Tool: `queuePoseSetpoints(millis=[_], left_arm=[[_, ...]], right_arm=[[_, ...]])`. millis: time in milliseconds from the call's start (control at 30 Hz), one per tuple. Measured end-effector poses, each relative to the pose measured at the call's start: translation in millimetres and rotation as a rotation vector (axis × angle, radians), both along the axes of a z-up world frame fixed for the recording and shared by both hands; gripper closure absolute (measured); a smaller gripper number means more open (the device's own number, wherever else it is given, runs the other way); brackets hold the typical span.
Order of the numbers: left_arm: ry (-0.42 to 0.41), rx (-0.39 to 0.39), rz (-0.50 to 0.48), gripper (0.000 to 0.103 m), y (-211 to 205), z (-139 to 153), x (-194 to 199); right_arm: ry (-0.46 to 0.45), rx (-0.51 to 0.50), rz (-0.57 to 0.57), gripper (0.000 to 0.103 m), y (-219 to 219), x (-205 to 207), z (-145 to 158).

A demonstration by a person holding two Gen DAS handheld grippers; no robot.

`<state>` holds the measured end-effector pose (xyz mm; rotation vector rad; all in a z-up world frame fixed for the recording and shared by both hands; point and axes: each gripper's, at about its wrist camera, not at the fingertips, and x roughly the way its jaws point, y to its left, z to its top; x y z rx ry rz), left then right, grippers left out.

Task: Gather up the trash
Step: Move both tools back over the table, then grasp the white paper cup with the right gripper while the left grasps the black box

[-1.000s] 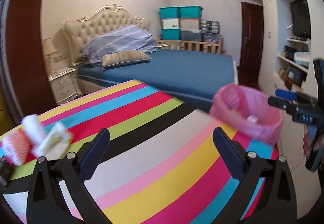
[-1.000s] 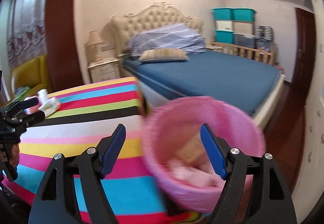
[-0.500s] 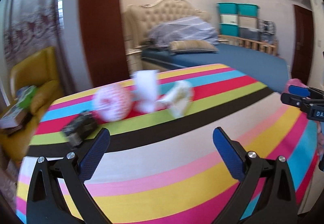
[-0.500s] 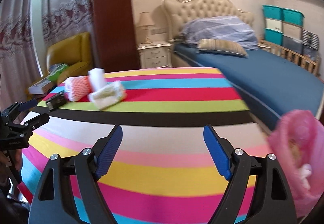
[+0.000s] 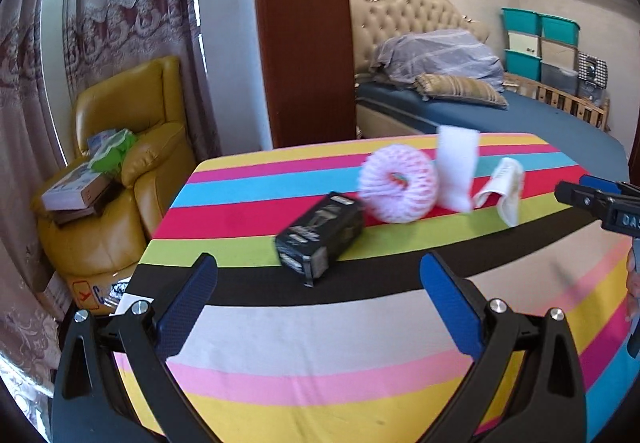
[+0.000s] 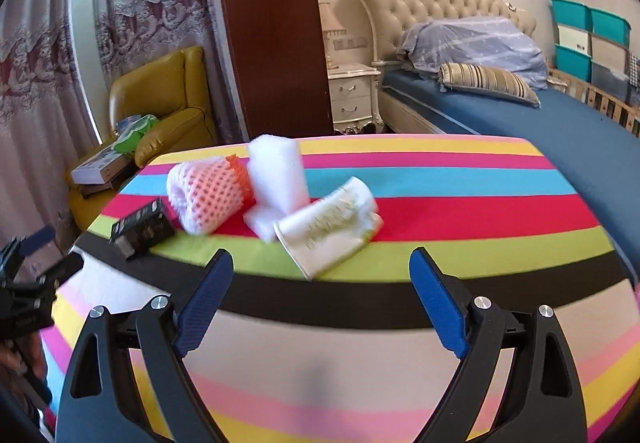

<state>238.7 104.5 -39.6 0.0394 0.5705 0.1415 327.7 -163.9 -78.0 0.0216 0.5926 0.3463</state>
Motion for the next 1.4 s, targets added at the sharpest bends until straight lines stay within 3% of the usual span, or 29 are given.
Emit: queuePoseSetpoints(millis=[200, 467, 667, 900, 1067, 1233, 1400], left_arm=[[0.061, -0.034, -0.001, 0.005, 17.8, -9.1, 23.7], [0.109, -0.041, 0.013, 0.005, 25.7, -21.3, 52.1], [0.138, -0.024, 0.006, 0.005, 23.0, -26.6, 70.3], [0.159, -0.033, -0.009, 0.005, 21.0, -30.5, 83.2], [0.172, -0.059, -0.006, 0.005, 24.3, -29.3, 97.1], [0.178, -0.090, 0.025, 0.006, 33.5, -32.6, 108.9], [0.201, -0.084, 0.015, 0.018, 30.6, -36.6, 120.4]], right_arm=[[0.053, 0.001, -0.073, 0.018, 29.9, 44.0, -8.2], [0.128, -0.101, -0.176, 0.019, 49.6, 94.7, -25.4], [0.145, -0.168, -0.156, 0.019, 32.3, 88.1, -29.2], [0.153, -0.112, -0.145, 0.032, -11.3, 69.1, -30.4], [0.146, -0.118, -0.062, 0.039, 0.7, 74.3, -34.0], [0.151, -0.139, -0.026, 0.056, 10.8, 75.6, -36.5], [0.152, -0.124, -0.027, 0.060, 7.3, 73.6, -36.6]])
